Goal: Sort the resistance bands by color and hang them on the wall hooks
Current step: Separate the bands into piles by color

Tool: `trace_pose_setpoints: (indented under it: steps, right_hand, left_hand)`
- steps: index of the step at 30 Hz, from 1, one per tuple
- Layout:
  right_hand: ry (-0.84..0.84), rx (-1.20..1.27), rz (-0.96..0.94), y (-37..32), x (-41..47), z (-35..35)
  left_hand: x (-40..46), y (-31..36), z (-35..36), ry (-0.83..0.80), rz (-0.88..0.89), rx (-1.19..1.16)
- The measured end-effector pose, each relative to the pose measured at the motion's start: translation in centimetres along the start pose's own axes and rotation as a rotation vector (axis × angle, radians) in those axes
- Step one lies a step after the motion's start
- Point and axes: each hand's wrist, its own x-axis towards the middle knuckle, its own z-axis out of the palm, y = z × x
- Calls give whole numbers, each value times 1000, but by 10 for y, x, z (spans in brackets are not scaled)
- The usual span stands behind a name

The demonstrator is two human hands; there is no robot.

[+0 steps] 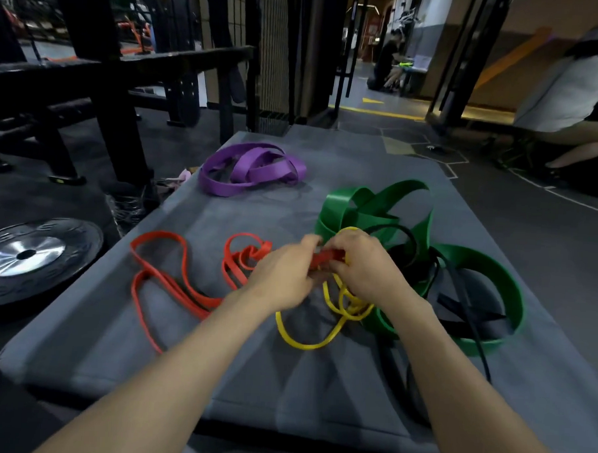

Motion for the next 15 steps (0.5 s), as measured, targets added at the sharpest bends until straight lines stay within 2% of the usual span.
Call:
trace_pose_setpoints:
  steps: [1, 3, 5, 7, 9, 12, 15]
  right_hand:
    - [-8, -6, 11, 5, -3, -1]
    - [-12, -40, 47, 20, -8, -6]
    - [3, -109, 61, 34, -13, -13]
    - [75, -122, 56, 39, -14, -17]
    - [178, -75, 61, 36, -13, -20]
    - [312, -116, 112, 29, -11, -22]
    - [354, -195, 190, 32, -13, -25]
  left_hand:
    - [2, -1, -2, -2, -7, -23]
    - [7, -4, -11, 108, 58, -104]
    - [10, -1, -26, 263, 118, -381]
    - [10, 8, -42, 365, 201, -692]
    - [9, 17, -50, 423, 227, -882]
    - [9, 22, -55, 528, 222, -1089]
    - [10, 19, -55, 578, 192, -1268]
